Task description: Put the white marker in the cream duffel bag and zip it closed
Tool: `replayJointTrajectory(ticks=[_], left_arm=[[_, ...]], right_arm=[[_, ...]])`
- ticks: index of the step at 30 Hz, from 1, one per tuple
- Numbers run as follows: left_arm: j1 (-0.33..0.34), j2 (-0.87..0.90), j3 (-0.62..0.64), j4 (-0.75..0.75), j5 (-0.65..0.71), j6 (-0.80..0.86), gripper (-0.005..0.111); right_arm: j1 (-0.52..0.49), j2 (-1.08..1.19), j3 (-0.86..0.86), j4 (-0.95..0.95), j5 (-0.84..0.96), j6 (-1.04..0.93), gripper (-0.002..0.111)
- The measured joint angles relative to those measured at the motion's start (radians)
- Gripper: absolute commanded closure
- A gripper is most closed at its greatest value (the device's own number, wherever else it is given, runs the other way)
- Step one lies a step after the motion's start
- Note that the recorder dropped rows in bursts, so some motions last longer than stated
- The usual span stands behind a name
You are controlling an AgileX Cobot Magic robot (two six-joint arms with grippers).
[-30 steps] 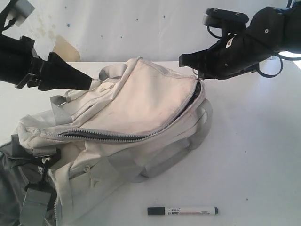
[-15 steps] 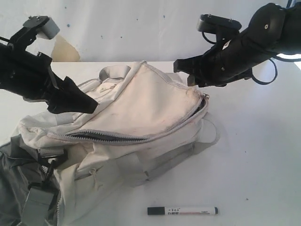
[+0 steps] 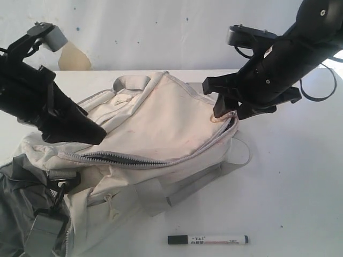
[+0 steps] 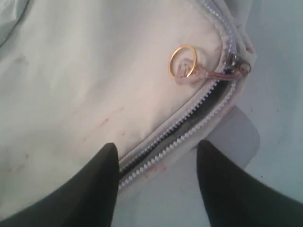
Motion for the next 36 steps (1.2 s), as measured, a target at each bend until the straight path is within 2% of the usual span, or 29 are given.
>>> replayJointTrajectory(ticks=[9,11,16,18,29,31,36], left_arm=[[-0.069,0.000,0.000,-0.004,0.010,0.091,0.012],[-0.081,0.006,0.000,-0.004,0.010,0.104,0.017],[-0.088,0.037,0.000,-0.006,-0.014,0.125,0.043],[-0.088,0.047,0.000,-0.006,-0.015,0.133,0.049],[-0.089,0.089,0.000,-0.006,0.034,0.187,0.052],[-0.089,0.093,0.000,-0.006,0.030,0.187,0.063],[-0.089,0.097,0.000,-0.017,0.009,0.187,0.106]], right_arm=[[0.000,-0.079,0.000,0.000,0.166,-0.058,0.061],[0.000,-0.095,0.000,-0.006,0.190,-0.064,0.061],[0.000,-0.129,0.000,-0.017,0.225,-0.066,0.061],[0.000,-0.137,0.000,-0.018,0.227,-0.068,0.061],[0.000,-0.143,0.000,-0.020,0.235,-0.069,0.061],[0.000,-0.143,0.000,-0.020,0.235,-0.069,0.061],[0.000,-0.143,0.000,-0.020,0.235,-0.071,0.061]])
